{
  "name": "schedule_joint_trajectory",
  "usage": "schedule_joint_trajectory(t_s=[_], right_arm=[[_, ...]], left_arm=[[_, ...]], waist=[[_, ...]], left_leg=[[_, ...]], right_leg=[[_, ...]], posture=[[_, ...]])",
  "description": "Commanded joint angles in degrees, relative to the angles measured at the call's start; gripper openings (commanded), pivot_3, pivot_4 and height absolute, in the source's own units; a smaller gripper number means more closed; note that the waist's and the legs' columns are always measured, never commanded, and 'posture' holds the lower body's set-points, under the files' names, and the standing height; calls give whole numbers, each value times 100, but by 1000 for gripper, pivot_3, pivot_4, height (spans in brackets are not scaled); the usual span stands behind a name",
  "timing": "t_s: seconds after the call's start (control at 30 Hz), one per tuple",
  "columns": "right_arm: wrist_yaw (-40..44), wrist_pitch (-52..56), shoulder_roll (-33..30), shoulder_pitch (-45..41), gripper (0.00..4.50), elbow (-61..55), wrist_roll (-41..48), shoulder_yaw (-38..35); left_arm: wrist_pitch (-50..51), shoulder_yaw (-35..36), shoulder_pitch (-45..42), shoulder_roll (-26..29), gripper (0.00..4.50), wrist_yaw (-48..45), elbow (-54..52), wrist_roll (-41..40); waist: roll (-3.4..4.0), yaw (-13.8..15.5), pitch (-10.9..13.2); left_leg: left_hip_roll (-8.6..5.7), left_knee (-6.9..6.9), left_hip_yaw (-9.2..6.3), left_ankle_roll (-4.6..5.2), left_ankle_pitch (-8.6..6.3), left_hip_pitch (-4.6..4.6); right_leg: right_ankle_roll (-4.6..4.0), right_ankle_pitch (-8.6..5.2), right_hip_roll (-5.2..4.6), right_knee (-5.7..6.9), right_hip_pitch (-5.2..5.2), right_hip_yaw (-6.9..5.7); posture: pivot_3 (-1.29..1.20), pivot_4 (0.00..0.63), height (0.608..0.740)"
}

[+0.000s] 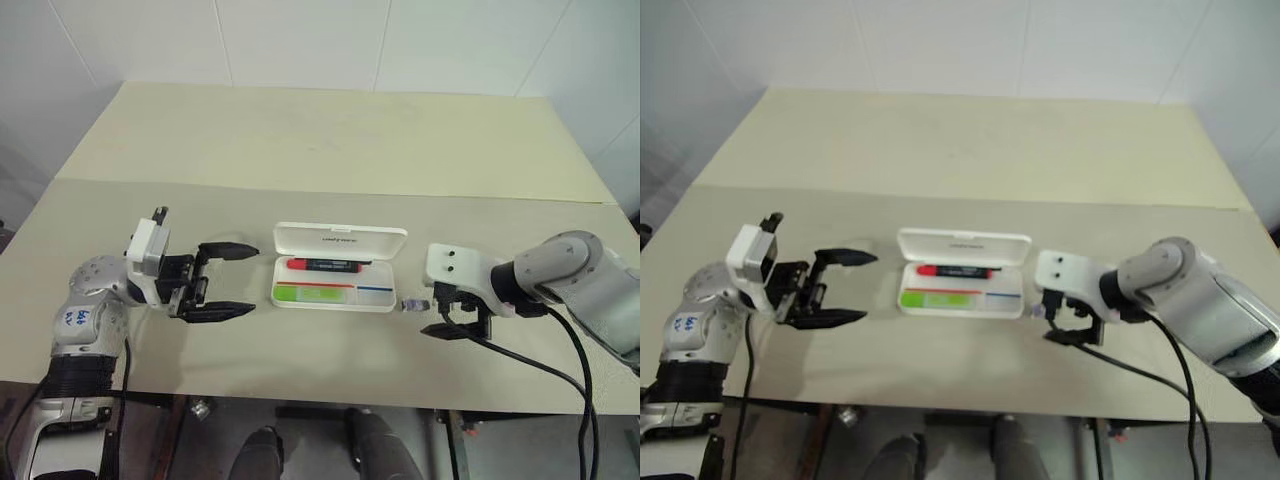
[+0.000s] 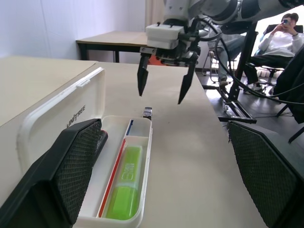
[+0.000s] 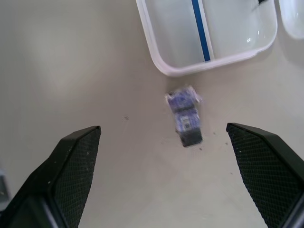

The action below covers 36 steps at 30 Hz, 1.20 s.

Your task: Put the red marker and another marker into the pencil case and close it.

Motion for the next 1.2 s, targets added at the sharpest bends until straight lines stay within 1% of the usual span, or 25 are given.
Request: schedule_joint_trajectory(t_s=[0.03, 0.2, 0.4, 0.57, 0.6, 0.63, 0.77, 0.87, 0.97, 1.0, 1.2], right_arm=[[242, -780, 245, -236, 4481, 483, -369, 242], [426, -1333, 604, -348, 4481, 1166, -802, 528], [733, -1840, 682, -284, 4481, 1758, -1316, 769], [867, -2053, 790, -289, 4481, 2102, -1573, 759], [877, -2061, 830, -293, 4089, 2137, -1592, 742], [893, -2072, 864, -294, 3863, 2164, -1614, 724], [1026, -2072, 862, -292, 2525, 2131, -1675, 657], [1039, -2046, 843, -307, 1529, 2095, -1718, 574], [1099, -1986, 786, -366, 420, 1989, -1737, 482], [1148, -1930, 741, -381, 350, 1875, -1722, 442], [1200, -1489, 659, -611, 349, 1224, -1713, 233]], left_arm=[[17, -161, -37, -92, 4500, -454, -313, -132], [22, -182, 4, -92, 4500, -364, -411, -156], [34, -78, 155, -16, 4500, -254, -586, -197], [64, -12, 280, 32, 4500, -175, -724, -233], [70, 0, 299, 34, 4500, -159, -752, -238], [76, 10, 306, 30, 4500, -153, -765, -236], [87, 49, 313, 24, 4500, -148, -769, -221], [91, 58, 309, 14, 4500, -150, -770, -213], [91, 45, 281, -1, 4500, -168, -753, -212], [86, 35, 264, -8, 4500, -182, -740, -210], [66, -25, 163, -57, 4500, -229, -642, -183]], waist=[[0, 6, 0], [0, 15, 0], [1, 20, 1], [1, 21, 1], [1, 20, 1], [1, 19, 1], [1, 10, 1], [1, 8, 1], [1, 9, 1], [3, 9, 2], [14, 5, 9]], left_leg=[[0, 3, 0, 0, 0, 0], [1, 12, -1, 0, 0, -2], [0, 17, -2, 0, 0, -3], [0, 28, -4, 0, 0, 1], [0, 32, -6, 0, 0, 6], [0, 38, -8, 0, 0, 13], [-1, 51, -10, 5, 2, 48], [-3, 59, -8, 14, 9, 53], [0, 57, -8, 18, 12, 59], [0, 56, -8, 19, 12, 60], [4, 36, -8, 18, 11, 59]], right_leg=[[1, 2, 0, 1, 1, 0], [1, 3, 1, 8, 1, 1], [1, 4, 0, 9, 2, 1], [3, 5, 0, 10, 12, -1], [4, 7, 1, 10, 20, -2], [4, 9, 1, 7, 34, -4], [9, 33, 4, -25, 97, -4], [4, 40, 4, -26, 104, 0], [3, 44, 9, -19, 104, 0], [3, 44, 10, -17, 104, 0], [-1, 41, 10, -19, 90, -1]], posture=[[0, 150, 740], [0, 150, 740], [0, 150, 740], [0, 150, 740], [0, 150, 740], [0, 150, 740], [0, 150, 740], [0, 150, 740], [0, 150, 740], [0, 150, 740], [0, 150, 740]])
